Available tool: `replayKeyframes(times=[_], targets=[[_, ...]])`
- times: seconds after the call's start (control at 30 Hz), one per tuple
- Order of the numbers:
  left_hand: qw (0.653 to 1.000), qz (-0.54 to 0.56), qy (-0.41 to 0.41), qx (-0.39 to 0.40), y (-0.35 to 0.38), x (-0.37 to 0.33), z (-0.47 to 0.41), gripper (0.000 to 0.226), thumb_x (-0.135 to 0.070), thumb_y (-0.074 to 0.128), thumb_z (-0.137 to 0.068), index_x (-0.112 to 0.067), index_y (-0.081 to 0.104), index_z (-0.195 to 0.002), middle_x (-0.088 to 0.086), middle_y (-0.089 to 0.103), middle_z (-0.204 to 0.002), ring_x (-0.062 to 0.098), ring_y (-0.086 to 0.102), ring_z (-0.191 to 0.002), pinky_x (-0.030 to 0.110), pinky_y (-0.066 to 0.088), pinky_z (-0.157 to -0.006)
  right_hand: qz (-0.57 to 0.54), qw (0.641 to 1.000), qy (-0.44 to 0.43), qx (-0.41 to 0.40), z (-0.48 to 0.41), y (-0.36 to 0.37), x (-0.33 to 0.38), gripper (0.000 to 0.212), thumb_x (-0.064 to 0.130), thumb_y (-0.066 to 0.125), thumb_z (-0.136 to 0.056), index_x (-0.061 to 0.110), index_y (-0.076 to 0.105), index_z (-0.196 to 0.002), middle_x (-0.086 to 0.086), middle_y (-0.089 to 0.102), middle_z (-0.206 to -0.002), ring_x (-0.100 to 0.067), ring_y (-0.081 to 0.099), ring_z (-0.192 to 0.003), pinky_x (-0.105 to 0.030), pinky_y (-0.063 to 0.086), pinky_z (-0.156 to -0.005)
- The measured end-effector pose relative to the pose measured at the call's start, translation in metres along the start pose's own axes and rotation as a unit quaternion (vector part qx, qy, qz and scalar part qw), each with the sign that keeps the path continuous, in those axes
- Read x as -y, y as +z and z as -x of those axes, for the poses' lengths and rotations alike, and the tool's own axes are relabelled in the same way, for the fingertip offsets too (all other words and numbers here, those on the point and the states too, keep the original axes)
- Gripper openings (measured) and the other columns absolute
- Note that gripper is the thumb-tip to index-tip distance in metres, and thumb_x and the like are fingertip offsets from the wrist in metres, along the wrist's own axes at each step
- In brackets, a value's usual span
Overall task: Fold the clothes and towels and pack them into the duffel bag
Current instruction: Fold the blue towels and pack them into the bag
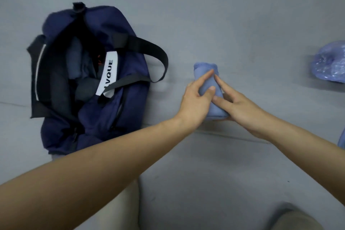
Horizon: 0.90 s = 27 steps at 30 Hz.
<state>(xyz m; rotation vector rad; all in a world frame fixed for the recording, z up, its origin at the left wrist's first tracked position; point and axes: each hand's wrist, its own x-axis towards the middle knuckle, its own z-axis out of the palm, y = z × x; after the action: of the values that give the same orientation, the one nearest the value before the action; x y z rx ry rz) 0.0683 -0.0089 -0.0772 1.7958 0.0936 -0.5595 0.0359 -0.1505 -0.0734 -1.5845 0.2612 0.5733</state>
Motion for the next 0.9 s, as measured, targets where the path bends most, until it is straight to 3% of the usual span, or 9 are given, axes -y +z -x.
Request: replayKeyframes(times=[0.13, 0.23, 0.3, 0.4, 0.57, 0.63, 0.7, 0.8, 0.9], targets=[[0.995, 0.002, 0.089, -0.039, -0.064, -0.052, 0.011, 0.047, -0.008, 0.055, -0.099, -0.03, 0.057, -0.14, 0.006, 0.054, -0.137, 0.006, 0.058, -0.118, 0.016, 0.048, -0.098, 0.139, 0.987, -0.083, -0.001, -0.006, 0.019, 0.072, 0.072, 0.032, 0.059, -0.097, 0.053, 0.019, -0.153, 0.021, 0.059, -0.13, -0.002, 0.07, -0.099, -0.021, 0.049, -0.094], [0.986, -0.019, 0.145, -0.078, -0.124, -0.075, 0.02, 0.047, -0.006, 0.055, -0.099, -0.031, 0.058, -0.14, 0.005, 0.054, -0.132, -0.002, 0.056, -0.113, 0.009, 0.046, -0.092, 0.139, 0.979, -0.134, 0.058, -0.022, 0.049, 0.118, 0.079, 0.025, 0.061, -0.097, 0.058, 0.014, -0.151, 0.036, 0.043, -0.144, 0.002, 0.06, -0.12, -0.03, 0.049, -0.101], [0.984, 0.003, 0.146, -0.103, -0.16, -0.076, 0.025, 0.047, -0.009, 0.055, -0.099, -0.031, 0.057, -0.141, 0.004, 0.055, -0.136, 0.008, 0.057, -0.122, 0.027, 0.05, -0.103, 0.108, 0.977, -0.152, 0.103, -0.036, 0.075, 0.141, 0.08, 0.014, 0.059, -0.099, 0.054, 0.015, -0.153, 0.026, 0.044, -0.149, 0.008, 0.048, -0.131, -0.027, 0.053, -0.098], [0.98, 0.031, 0.138, -0.139, -0.203, -0.061, 0.029, 0.046, -0.017, 0.052, -0.1, -0.03, 0.054, -0.143, 0.002, 0.056, -0.142, 0.02, 0.057, -0.129, 0.045, 0.048, -0.108, 0.096, 0.969, -0.172, 0.148, -0.06, 0.12, 0.161, 0.075, 0.003, 0.053, -0.101, 0.048, 0.024, -0.153, 0.019, 0.055, -0.141, 0.005, 0.056, -0.123, -0.016, 0.051, -0.092], [0.983, 0.013, 0.097, -0.155, -0.264, -0.023, 0.035, 0.05, -0.018, 0.041, -0.109, -0.034, 0.033, -0.155, -0.028, 0.044, -0.145, -0.009, 0.05, -0.127, 0.019, 0.045, -0.104, 0.111, 0.977, -0.136, 0.123, -0.105, 0.193, 0.147, 0.061, 0.003, 0.053, -0.1, 0.043, 0.045, -0.145, 0.01, 0.064, -0.132, -0.019, 0.065, -0.116, -0.041, 0.052, -0.102], [0.978, -0.071, 0.104, -0.164, -0.279, -0.008, 0.036, 0.051, -0.023, 0.04, -0.108, -0.039, 0.03, -0.155, -0.03, 0.044, -0.145, -0.006, 0.049, -0.13, 0.026, 0.043, -0.109, 0.115, 0.98, -0.121, 0.104, -0.119, 0.211, 0.138, 0.061, 0.004, 0.053, -0.099, 0.045, 0.046, -0.143, 0.01, 0.069, -0.123, -0.015, 0.07, -0.1, -0.038, 0.055, -0.094], [0.943, -0.19, 0.15, -0.226, -0.29, -0.002, 0.041, 0.047, -0.02, 0.045, -0.105, -0.037, 0.045, -0.149, -0.018, 0.048, -0.148, 0.001, 0.05, -0.131, 0.033, 0.046, -0.106, 0.118, 0.983, -0.111, 0.082, -0.13, 0.226, 0.132, 0.061, 0.007, 0.052, -0.099, 0.049, 0.044, -0.144, 0.007, 0.071, -0.105, -0.013, 0.069, -0.074, -0.029, 0.058, -0.069], [0.828, -0.363, 0.282, -0.32, -0.31, 0.0, 0.049, 0.035, -0.004, 0.059, -0.094, -0.022, 0.073, -0.12, -0.001, 0.061, -0.132, 0.016, 0.059, -0.109, 0.032, 0.049, -0.088, 0.169, 0.978, -0.122, 0.025, -0.156, 0.24, 0.126, 0.062, 0.01, 0.05, -0.099, 0.047, 0.04, -0.148, 0.002, 0.055, -0.076, -0.001, 0.045, -0.045, -0.013, 0.036, -0.048], [0.804, -0.452, 0.215, -0.321, -0.336, 0.018, 0.043, 0.039, -0.024, 0.061, -0.094, -0.029, 0.066, -0.132, 0.006, 0.045, -0.152, 0.032, 0.049, -0.125, 0.044, 0.043, -0.101, 0.186, 0.976, -0.112, 0.007, -0.183, 0.248, 0.127, 0.063, 0.01, 0.049, -0.1, 0.047, 0.036, -0.15, -0.005, 0.058, -0.072, -0.003, 0.038, -0.041, -0.014, 0.034, -0.044]])
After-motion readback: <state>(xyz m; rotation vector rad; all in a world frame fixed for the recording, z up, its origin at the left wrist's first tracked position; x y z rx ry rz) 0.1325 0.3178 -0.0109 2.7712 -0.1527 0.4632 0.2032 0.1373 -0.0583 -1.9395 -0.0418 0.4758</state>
